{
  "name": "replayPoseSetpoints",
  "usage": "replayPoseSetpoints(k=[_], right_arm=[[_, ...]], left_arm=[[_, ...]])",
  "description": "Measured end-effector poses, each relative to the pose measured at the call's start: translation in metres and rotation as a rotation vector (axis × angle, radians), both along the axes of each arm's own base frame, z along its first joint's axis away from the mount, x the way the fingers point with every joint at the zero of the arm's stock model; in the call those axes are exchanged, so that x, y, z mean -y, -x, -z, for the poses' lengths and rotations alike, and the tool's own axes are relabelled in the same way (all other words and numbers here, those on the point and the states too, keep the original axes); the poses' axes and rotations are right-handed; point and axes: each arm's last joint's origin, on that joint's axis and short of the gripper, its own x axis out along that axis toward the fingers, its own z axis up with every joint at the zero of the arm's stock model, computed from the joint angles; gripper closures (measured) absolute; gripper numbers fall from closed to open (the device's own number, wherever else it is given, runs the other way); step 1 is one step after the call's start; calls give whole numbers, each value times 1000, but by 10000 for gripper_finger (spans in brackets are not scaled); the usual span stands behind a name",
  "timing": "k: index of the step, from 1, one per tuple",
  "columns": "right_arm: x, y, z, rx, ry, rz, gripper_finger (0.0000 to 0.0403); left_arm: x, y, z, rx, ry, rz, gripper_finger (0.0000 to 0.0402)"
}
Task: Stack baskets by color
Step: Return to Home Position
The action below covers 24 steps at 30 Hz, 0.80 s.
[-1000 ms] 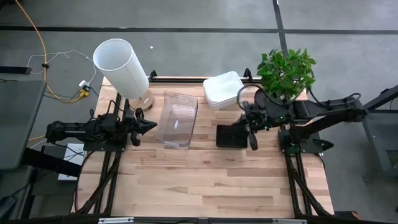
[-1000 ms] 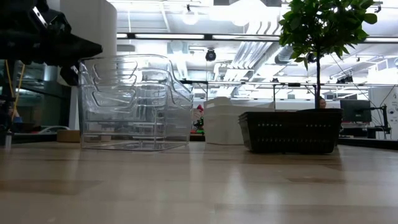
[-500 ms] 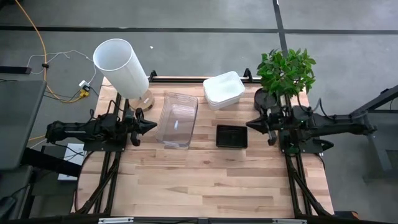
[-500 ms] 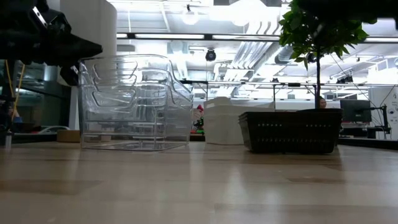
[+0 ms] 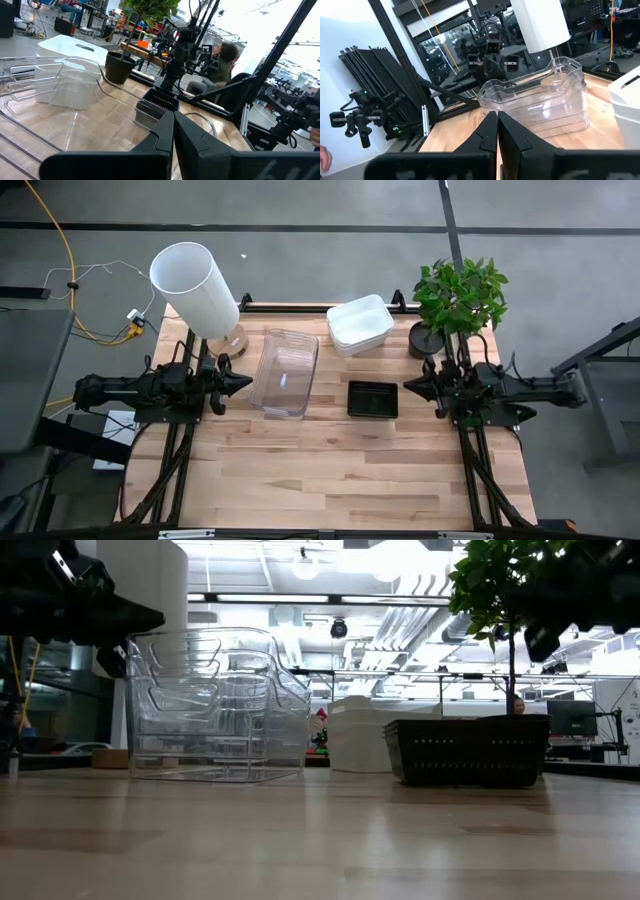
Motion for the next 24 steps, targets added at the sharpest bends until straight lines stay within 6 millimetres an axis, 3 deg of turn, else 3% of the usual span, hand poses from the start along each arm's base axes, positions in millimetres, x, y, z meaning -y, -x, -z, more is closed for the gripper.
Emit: replayPoseSetpoints(k=[9, 17, 24], right_arm=[[2, 6, 19, -146, 97, 78, 403], [3, 5, 20, -156, 142, 102, 403], [3, 5, 21, -164, 288, 97, 403]], left_arm=[[0, 0, 0, 0, 0, 0, 401], [0, 0, 0, -1, 0, -5, 401], [0, 0, 0, 0, 0, -6, 401]])
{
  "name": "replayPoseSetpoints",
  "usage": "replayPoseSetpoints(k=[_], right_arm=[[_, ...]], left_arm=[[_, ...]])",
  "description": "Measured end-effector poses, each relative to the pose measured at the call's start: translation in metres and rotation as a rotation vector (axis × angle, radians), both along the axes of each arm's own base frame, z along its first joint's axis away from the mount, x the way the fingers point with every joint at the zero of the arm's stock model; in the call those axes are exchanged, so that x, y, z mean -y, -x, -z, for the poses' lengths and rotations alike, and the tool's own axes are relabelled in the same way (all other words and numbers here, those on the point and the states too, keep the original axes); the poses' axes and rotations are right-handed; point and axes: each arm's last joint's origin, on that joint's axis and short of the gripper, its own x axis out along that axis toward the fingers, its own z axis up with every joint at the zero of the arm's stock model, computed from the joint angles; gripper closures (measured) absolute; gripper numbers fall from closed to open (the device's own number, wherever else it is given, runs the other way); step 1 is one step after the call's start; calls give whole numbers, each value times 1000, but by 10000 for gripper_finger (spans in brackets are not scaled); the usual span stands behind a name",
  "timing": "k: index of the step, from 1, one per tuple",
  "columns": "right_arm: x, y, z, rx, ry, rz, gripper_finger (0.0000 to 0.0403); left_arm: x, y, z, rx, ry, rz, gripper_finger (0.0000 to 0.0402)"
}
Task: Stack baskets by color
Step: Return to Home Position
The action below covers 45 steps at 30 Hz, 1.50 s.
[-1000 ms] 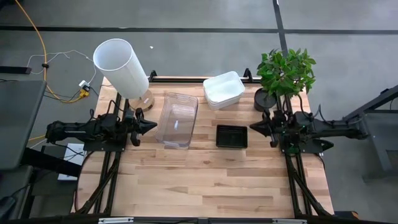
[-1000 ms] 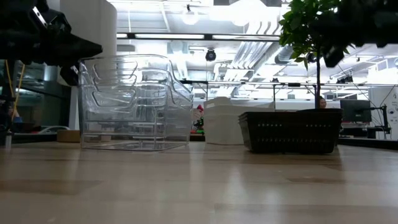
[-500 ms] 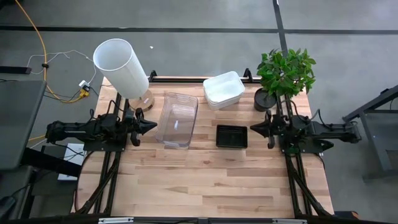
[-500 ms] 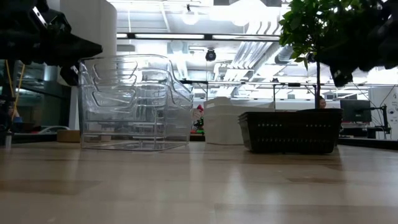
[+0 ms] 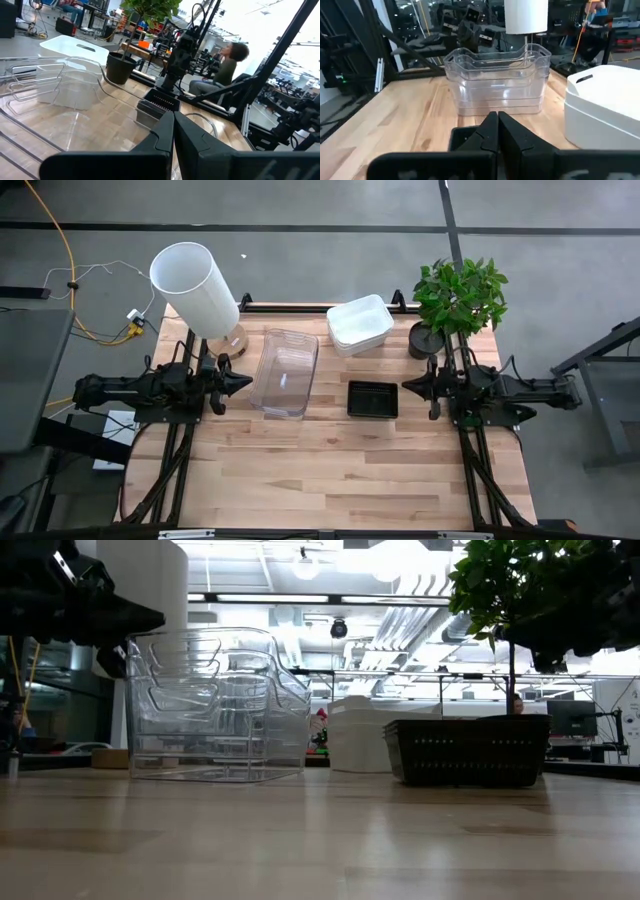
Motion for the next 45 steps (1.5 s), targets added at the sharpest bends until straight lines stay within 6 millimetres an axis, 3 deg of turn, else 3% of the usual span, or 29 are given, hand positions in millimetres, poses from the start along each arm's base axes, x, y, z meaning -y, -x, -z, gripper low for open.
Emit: replayPoseSetpoints(k=[45], right_arm=[[-3, 0, 0, 2, 3, -28, 402]], left_arm=[[0, 1, -1, 13, -2, 2, 401]])
